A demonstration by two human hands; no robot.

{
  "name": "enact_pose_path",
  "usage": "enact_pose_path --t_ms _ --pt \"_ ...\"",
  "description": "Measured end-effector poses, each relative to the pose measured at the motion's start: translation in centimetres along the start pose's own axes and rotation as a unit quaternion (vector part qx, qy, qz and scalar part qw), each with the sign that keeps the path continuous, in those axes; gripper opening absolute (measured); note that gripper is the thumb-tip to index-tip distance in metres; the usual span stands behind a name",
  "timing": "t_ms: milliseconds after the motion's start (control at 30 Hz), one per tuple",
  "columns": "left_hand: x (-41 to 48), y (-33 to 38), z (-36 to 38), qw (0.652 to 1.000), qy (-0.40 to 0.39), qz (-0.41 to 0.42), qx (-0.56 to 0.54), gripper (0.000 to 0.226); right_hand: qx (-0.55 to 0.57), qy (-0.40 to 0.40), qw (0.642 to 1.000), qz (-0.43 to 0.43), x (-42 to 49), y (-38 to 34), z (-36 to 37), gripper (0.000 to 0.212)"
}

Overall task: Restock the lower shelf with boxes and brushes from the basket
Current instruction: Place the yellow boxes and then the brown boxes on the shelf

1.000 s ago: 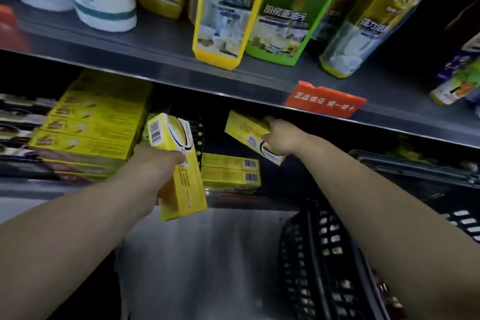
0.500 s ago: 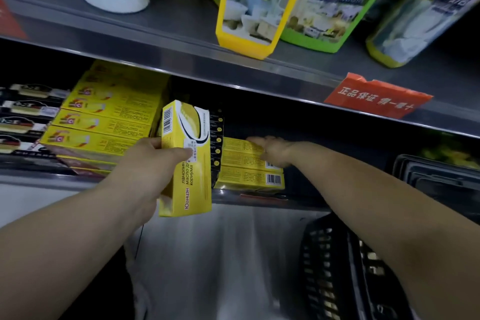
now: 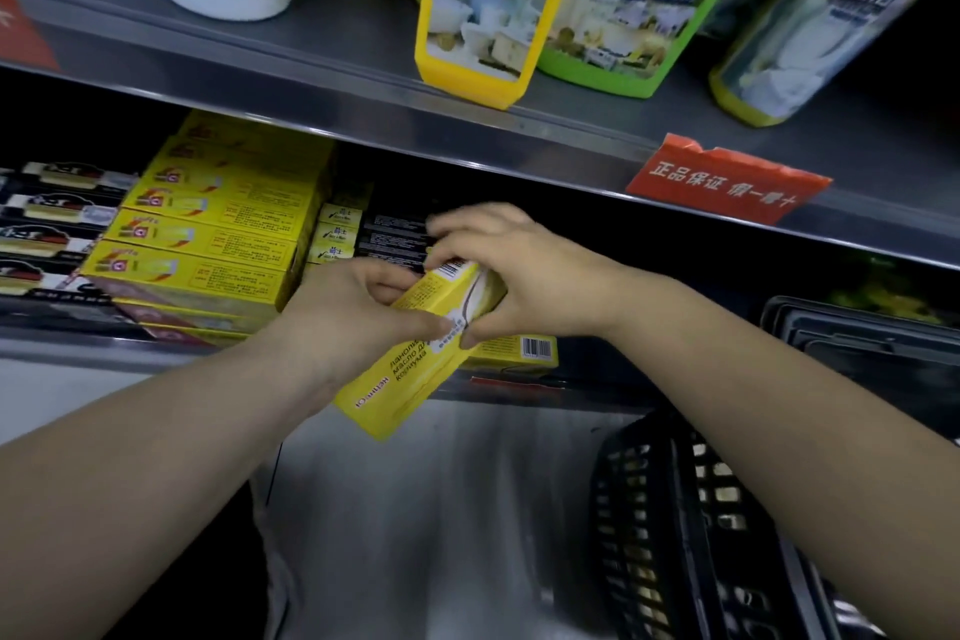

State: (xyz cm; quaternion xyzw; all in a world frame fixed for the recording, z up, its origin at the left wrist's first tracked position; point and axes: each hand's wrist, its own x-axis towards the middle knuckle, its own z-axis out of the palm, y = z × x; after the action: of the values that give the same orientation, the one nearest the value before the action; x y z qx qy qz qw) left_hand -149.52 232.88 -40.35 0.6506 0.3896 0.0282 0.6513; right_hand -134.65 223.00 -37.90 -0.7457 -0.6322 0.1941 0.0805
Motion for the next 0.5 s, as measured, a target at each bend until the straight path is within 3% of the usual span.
enact_pose_path --t_ms 133,267,367,500 --pt "-0.1 0.6 0.5 0.980 -0.036 0.077 0.178 0.048 0.084 -0.076 0.992 0.061 -1.8 0.8 -0.2 0.058" --pt "0.0 0.8 0.4 0.940 -0.006 0.141 0.309 0.064 0.134 -0.075 0.978 0.138 -3.6 4.0 -0.3 0.049" --pt "0.0 0.5 0.3 0.915 -0.006 0.168 0.366 0.063 0.186 -0.052 0.957 0.215 -4.6 7.0 -0.6 0.042" --pt "0.3 0.1 0.2 0.911 -0.011 0.165 0.377 0.056 0.116 -0.047 0.948 0.292 -3.5 10.3 -0.4 0.050"
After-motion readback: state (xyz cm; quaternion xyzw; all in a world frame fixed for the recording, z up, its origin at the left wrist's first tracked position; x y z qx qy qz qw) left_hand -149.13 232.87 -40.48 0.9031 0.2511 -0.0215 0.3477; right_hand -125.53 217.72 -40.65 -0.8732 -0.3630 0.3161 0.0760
